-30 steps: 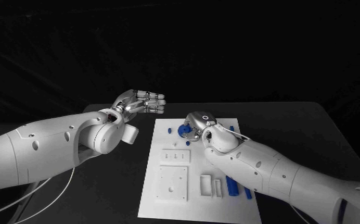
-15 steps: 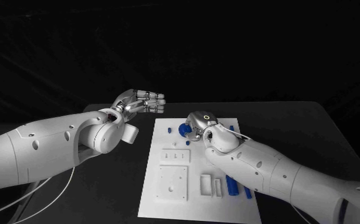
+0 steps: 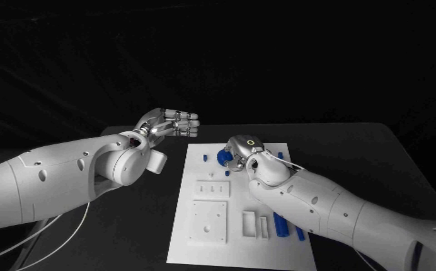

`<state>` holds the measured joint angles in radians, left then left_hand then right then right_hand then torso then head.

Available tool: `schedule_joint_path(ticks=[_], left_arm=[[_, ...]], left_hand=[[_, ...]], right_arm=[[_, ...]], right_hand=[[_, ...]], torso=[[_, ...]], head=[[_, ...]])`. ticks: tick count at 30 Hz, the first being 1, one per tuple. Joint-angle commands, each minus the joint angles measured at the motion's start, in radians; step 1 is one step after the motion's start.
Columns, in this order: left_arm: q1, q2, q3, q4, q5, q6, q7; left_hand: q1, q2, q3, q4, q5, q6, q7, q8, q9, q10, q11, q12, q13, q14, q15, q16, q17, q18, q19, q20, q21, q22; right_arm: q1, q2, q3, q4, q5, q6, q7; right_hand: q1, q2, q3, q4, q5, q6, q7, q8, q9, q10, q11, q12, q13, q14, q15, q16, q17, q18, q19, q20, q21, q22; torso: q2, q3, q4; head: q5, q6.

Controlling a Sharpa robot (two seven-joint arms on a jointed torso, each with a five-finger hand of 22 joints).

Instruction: Assemble the parts on the task board

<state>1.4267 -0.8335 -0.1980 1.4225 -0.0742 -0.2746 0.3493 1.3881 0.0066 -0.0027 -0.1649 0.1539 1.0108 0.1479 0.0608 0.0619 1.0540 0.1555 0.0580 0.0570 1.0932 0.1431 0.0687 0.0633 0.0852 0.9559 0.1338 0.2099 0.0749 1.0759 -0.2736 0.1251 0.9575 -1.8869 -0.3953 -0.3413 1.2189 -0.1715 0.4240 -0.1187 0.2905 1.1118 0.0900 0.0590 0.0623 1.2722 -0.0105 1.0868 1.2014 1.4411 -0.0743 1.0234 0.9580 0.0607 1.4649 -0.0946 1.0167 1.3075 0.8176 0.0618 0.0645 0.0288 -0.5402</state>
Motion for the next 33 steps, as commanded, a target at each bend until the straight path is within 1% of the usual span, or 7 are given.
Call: schedule_joint_path(ticks=[1,5,14,18,22,30,33], left_arm=[[0.001,0.001,0.001,0.001,-0.002,-0.002,0.006],[0.001,0.001,0.001,0.001,-0.002,-0.002,0.006],[0.001,0.0,0.001,0.002,-0.002,-0.003,0.006],[0.001,-0.001,0.001,0.003,-0.002,-0.003,0.006],[0.001,-0.002,0.001,0.004,-0.002,-0.004,0.006],[0.001,-0.002,0.001,0.005,-0.002,-0.004,0.005],[0.001,-0.002,0.0,0.005,-0.002,-0.004,0.005]], left_hand=[[-0.002,0.0,0.0,0.003,0.002,-0.002,0.005,0.001,0.002,-0.005,-0.002,0.0,0.001,-0.005,0.003,-0.005,0.0,0.003,0.005,0.0,0.0,0.0],[-0.002,0.0,0.0,0.003,0.002,-0.002,0.005,0.001,0.002,-0.005,-0.002,0.0,0.001,-0.005,0.003,-0.005,0.0,0.003,0.005,0.0,0.0,0.0],[-0.002,0.0,0.0,0.003,0.002,-0.002,0.005,0.001,0.002,-0.005,-0.002,0.0,0.001,-0.005,0.003,-0.005,0.0,0.003,0.005,0.0,0.0,0.0],[-0.002,0.0,0.0,0.003,0.002,-0.002,0.005,0.001,0.002,-0.005,-0.002,0.0,0.001,-0.005,0.003,-0.005,0.0,0.003,0.005,0.0,0.0,0.0],[-0.002,0.0,0.0,0.003,0.002,-0.002,0.005,0.001,0.002,-0.005,-0.002,0.0,0.001,-0.005,0.003,-0.005,0.0,0.003,0.005,0.0,0.0,0.0],[-0.002,0.0,0.0,0.003,0.002,-0.002,0.005,0.001,0.002,-0.005,-0.002,0.0,0.001,-0.005,0.003,-0.005,0.0,0.003,0.005,0.0,0.0,0.0],[-0.002,0.0,0.0,0.003,0.002,-0.002,0.005,0.001,0.002,-0.005,-0.002,0.0,0.001,-0.005,0.003,-0.005,0.0,0.003,0.005,0.0,0.0,0.0]], right_arm=[[-0.003,-0.002,-0.002,-0.001,-0.015,0.007,-0.02],[-0.003,-0.001,-0.002,0.001,-0.017,0.011,-0.024],[-0.003,-0.001,-0.002,0.001,-0.027,0.054,-0.039],[-0.003,-0.001,-0.002,0.002,-0.028,0.059,-0.041],[-0.003,0.001,-0.002,0.003,-0.028,0.059,-0.042],[-0.003,0.003,-0.002,0.004,-0.027,0.054,-0.043],[-0.003,0.005,-0.002,0.003,-0.026,0.05,-0.042]], right_hand=[[-0.003,0.004,-0.005,-0.003,-0.005,0.008,-0.002,0.003,0.001,0.0,-0.004,-0.002,0.0,0.002,-0.009,-0.006,0.001,0.008,0.031,-0.007,0.002,0.132],[-0.003,0.005,-0.005,-0.004,-0.004,0.01,-0.002,0.003,0.001,0.0,-0.004,-0.002,-0.001,0.002,-0.009,-0.005,0.002,0.008,0.031,-0.007,0.002,0.132],[-0.007,0.0,-0.018,0.0,-0.009,0.014,-0.004,0.003,0.001,-0.002,-0.004,-0.005,-0.002,0.002,-0.008,-0.007,0.0,0.007,0.03,-0.007,0.0,0.132],[-0.008,0.0,-0.046,0.018,-0.03,0.011,-0.004,0.003,0.001,0.0,-0.004,-0.004,-0.002,0.002,-0.008,-0.008,0.001,0.006,0.03,-0.007,-0.001,0.131],[-0.007,-0.003,-0.06,0.033,-0.035,0.011,-0.005,0.003,0.001,0.0,-0.003,-0.003,-0.002,0.002,-0.008,-0.008,0.001,0.006,0.031,-0.007,-0.002,0.131],[-0.002,-0.005,-0.087,0.065,-0.088,0.012,-0.006,0.003,0.001,0.002,-0.003,-0.003,-0.002,0.002,-0.008,-0.008,0.002,0.006,0.031,-0.007,-0.003,0.131],[0.001,-0.005,-0.095,0.071,-0.129,0.012,-0.006,0.003,0.001,0.002,-0.003,-0.003,-0.002,0.002,-0.008,-0.009,0.001,0.006,0.032,-0.007,-0.003,0.132]], torso=[[0.0,-0.0002,0.0006],[0.001,-0.0017,0.0006],[0.0,-0.0012,0.0005],[0.001,-0.0008,0.0008],[0.001,-0.0013,0.0004],[0.001,-0.0009,0.001],[0.001,-0.001,0.0003]], head=[[-0.001,0.0],[-0.001,0.0],[-0.001,-0.001],[0.0,-0.001],[0.0,-0.001],[-0.001,-0.002],[-0.001,-0.002]])
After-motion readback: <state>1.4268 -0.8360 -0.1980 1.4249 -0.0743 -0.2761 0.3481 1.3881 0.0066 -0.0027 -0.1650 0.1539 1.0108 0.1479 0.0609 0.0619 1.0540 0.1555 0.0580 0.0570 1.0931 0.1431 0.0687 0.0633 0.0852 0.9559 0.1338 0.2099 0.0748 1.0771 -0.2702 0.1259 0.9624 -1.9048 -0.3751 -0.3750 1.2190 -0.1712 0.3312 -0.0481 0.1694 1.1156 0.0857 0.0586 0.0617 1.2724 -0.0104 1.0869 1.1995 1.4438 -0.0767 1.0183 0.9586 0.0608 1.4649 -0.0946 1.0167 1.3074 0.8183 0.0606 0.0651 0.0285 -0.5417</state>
